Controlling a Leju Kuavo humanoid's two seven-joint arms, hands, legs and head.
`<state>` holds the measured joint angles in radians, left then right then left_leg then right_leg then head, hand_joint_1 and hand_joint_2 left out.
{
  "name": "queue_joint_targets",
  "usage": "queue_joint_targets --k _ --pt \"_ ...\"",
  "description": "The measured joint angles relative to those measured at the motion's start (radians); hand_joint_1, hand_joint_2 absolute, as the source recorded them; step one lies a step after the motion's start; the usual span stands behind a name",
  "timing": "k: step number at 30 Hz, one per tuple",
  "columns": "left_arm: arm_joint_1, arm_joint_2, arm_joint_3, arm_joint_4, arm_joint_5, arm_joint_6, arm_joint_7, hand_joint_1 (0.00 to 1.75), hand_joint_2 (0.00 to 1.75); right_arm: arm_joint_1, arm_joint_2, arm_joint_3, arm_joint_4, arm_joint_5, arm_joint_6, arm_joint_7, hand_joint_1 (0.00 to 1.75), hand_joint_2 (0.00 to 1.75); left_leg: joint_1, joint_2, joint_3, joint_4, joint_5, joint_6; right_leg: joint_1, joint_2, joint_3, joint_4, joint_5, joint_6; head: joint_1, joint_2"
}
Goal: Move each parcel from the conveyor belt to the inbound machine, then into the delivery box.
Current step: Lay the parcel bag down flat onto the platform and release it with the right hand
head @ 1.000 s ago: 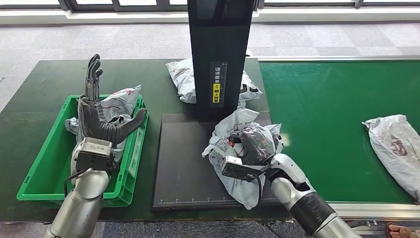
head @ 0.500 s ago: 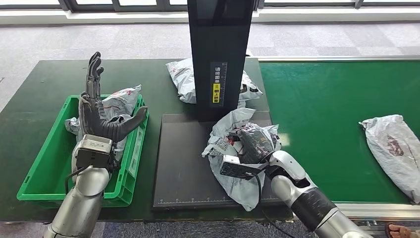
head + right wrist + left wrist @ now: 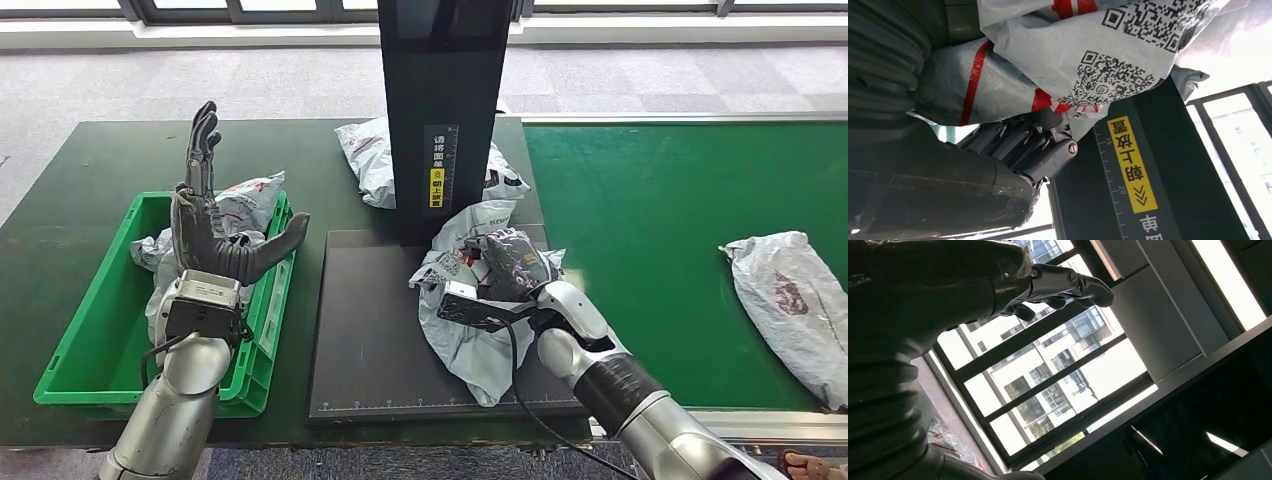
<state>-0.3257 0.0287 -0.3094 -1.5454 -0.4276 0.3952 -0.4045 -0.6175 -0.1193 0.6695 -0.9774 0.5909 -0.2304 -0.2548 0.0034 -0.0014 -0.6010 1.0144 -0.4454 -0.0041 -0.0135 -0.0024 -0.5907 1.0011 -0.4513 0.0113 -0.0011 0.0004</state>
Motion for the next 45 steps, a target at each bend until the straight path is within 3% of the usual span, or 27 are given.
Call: queue_joint_targets --k 14,18,27,45 --pt "0.0 -0.002 0.0 0.003 0.0 0.005 0.002 0.0 1.75 -0.099 0.125 0.0 0.159 -0.003 0.013 -0.014 1.75 1.75 0.0 0.0 0.0 0.0 0.0 0.0 0.0 0.0 0.0 0.001 0.0 0.0 0.0 0.0" --pt "0.0 -0.002 0.0 0.003 0.0 0.008 0.002 0.0 1.75 -0.108 0.153 0.001 0.179 -0.012 0.027 -0.018 0.0 0.0 0.0 0.0 0.0 0.0 0.0 0.0 0.0 0.0 0.0 0.001 0.0 0.0 0.0 0.0" --pt "0.0 0.0 0.0 0.003 0.007 0.009 0.005 0.0 1.75 -0.143 0.181 0.015 0.188 -0.051 0.121 0.007 0.0 0.0 0.0 0.0 0.0 0.0 0.0 0.0 0.0 0.0 0.0 0.001 0.0 0.0 0.0 0.0" --pt "-0.001 0.003 0.0 0.011 0.0 0.014 0.01 0.0 1.75 -0.197 0.183 0.032 0.133 -0.13 0.17 0.039 0.0 0.0 0.0 0.0 0.0 0.0 0.0 0.0 0.0 0.0 0.0 0.001 0.0 0.0 0.0 0.0"
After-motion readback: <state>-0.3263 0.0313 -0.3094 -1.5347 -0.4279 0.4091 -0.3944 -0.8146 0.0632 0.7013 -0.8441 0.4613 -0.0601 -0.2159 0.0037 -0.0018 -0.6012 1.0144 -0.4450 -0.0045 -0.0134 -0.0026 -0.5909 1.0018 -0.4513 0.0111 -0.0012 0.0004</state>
